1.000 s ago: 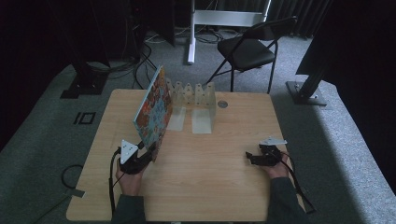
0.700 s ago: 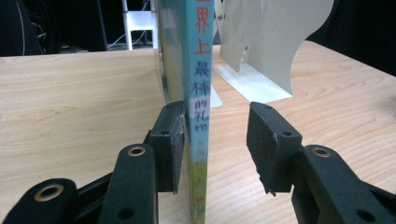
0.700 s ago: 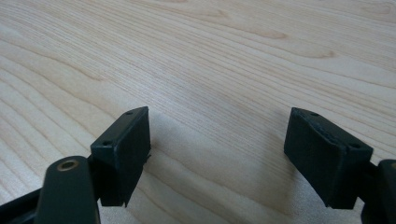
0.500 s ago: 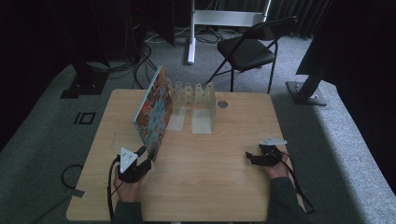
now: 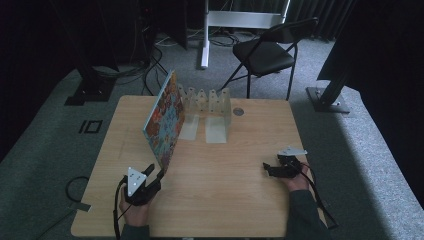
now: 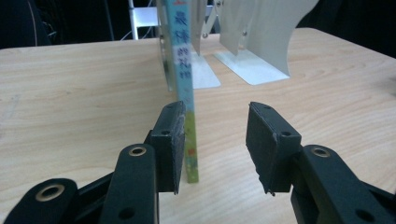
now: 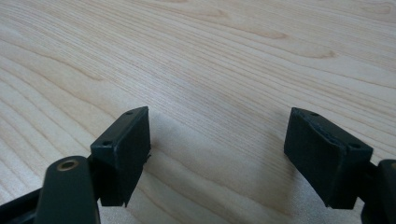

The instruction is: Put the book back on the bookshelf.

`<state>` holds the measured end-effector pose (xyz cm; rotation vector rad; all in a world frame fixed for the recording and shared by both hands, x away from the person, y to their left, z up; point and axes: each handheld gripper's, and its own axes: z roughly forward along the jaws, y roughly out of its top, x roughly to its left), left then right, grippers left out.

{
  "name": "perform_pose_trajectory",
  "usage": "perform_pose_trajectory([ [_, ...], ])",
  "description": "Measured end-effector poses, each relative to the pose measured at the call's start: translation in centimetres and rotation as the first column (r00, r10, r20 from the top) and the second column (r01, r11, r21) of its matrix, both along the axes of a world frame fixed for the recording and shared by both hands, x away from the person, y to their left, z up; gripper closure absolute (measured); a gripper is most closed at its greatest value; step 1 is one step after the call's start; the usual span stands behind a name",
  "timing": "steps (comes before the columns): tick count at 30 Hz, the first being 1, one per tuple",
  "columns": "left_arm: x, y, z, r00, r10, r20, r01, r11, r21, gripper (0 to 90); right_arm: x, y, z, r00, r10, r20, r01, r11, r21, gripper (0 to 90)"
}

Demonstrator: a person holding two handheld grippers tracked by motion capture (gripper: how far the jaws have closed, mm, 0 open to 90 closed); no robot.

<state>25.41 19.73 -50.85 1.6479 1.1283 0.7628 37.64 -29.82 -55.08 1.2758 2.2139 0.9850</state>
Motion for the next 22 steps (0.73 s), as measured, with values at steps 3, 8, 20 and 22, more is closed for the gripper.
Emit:
perform_pose_trajectory([
  [3, -0.3, -0.16, -0.24, 0.9999, -0.008, -0.007, 0.008, 1.0, 0.005, 58.2, 0.0, 0.0, 0.0, 1.0, 0.0, 0.0, 0.0, 1.0, 0.0, 22.3],
  [8, -0.43, -0.32, -0.5, 0.9996, -0.016, -0.022, 0.016, 0.9997, 0.021, 63.5, 0.0, 0.0, 0.0, 1.0, 0.0, 0.0, 0.0, 1.0, 0.0, 22.3],
  [20, -0.38, -0.72, -0.75, 0.9981, -0.049, -0.037, 0.05, 0.998, 0.039, 66.8, 0.0, 0.0, 0.0, 1.0, 0.0, 0.0, 0.0, 1.0, 0.0, 22.4],
  [22, -0.33, -0.72, -0.85, 0.9981, -0.047, -0.04, 0.049, 0.998, 0.04, 66.7, 0.0, 0.0, 0.0, 1.0, 0.0, 0.0, 0.0, 1.0, 0.001, 22.4],
])
